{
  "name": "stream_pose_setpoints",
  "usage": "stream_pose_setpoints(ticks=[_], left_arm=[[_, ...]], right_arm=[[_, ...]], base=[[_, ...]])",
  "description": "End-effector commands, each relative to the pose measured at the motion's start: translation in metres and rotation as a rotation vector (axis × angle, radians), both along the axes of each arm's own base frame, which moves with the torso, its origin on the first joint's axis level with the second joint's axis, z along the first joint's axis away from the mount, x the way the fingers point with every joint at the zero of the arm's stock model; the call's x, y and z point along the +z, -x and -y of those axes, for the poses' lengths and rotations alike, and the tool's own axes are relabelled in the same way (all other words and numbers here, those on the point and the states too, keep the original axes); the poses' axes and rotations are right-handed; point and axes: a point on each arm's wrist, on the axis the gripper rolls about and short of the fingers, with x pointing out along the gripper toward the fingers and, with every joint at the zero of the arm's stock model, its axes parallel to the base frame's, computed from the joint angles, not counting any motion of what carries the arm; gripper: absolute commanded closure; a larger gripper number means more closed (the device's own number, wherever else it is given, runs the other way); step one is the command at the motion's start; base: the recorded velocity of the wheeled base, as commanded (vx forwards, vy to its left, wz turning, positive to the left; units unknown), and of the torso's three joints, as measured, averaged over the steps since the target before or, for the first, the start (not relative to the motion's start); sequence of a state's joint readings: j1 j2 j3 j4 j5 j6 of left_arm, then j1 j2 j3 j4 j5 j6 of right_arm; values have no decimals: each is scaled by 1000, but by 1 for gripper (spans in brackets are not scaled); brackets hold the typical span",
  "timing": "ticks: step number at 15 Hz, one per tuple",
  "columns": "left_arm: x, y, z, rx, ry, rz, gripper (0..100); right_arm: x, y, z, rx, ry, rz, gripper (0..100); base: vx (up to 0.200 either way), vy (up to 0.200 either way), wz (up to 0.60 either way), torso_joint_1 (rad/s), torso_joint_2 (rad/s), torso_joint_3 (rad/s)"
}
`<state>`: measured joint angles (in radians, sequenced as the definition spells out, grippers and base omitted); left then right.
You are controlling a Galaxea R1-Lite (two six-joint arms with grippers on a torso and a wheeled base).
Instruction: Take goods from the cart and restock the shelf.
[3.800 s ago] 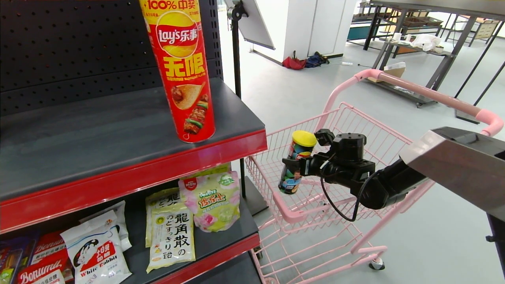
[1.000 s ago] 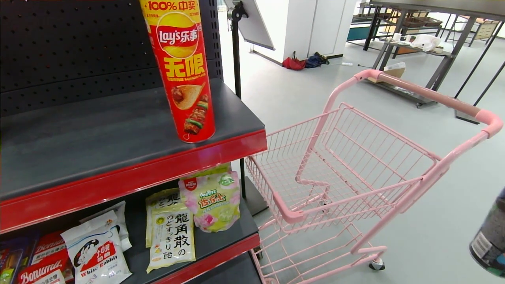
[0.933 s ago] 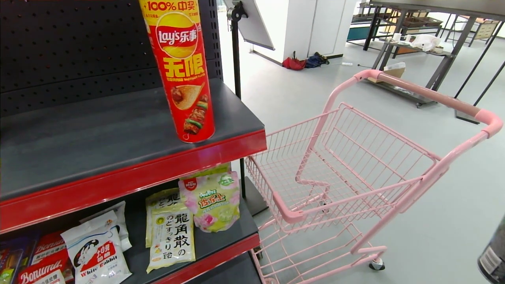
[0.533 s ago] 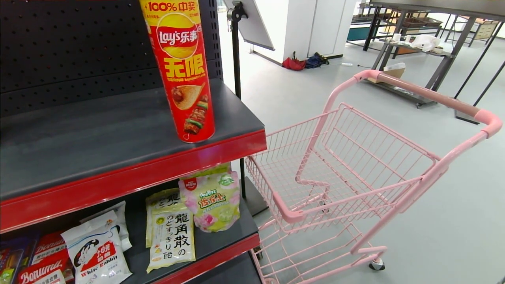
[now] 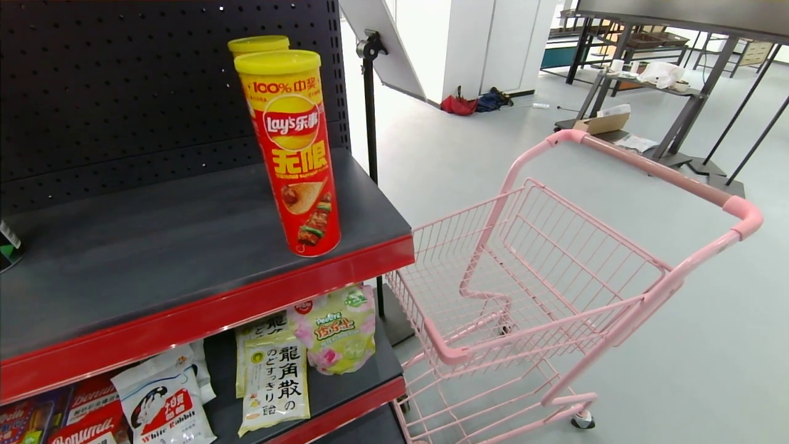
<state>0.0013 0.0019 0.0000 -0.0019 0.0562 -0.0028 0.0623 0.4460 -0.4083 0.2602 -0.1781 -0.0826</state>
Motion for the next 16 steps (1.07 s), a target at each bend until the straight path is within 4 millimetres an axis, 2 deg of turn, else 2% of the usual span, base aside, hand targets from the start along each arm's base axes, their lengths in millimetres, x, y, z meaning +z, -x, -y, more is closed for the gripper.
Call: stream_pose_setpoints(ticks=[1, 8, 16], left_arm=[[0, 0, 0, 1, 0, 0, 0], [0, 0, 0, 1, 0, 0, 0], [0, 0, 0, 1, 0, 0, 0]], right_arm=[[1, -2, 0, 1, 1, -9, 100], [1, -6, 0, 7, 18, -29, 100], [2, -11, -1, 15, 50, -59, 100]], base=[[0, 0, 0, 183, -544, -349], [0, 0, 0, 219, -579, -361], [0, 0, 0, 168, -399, -234]])
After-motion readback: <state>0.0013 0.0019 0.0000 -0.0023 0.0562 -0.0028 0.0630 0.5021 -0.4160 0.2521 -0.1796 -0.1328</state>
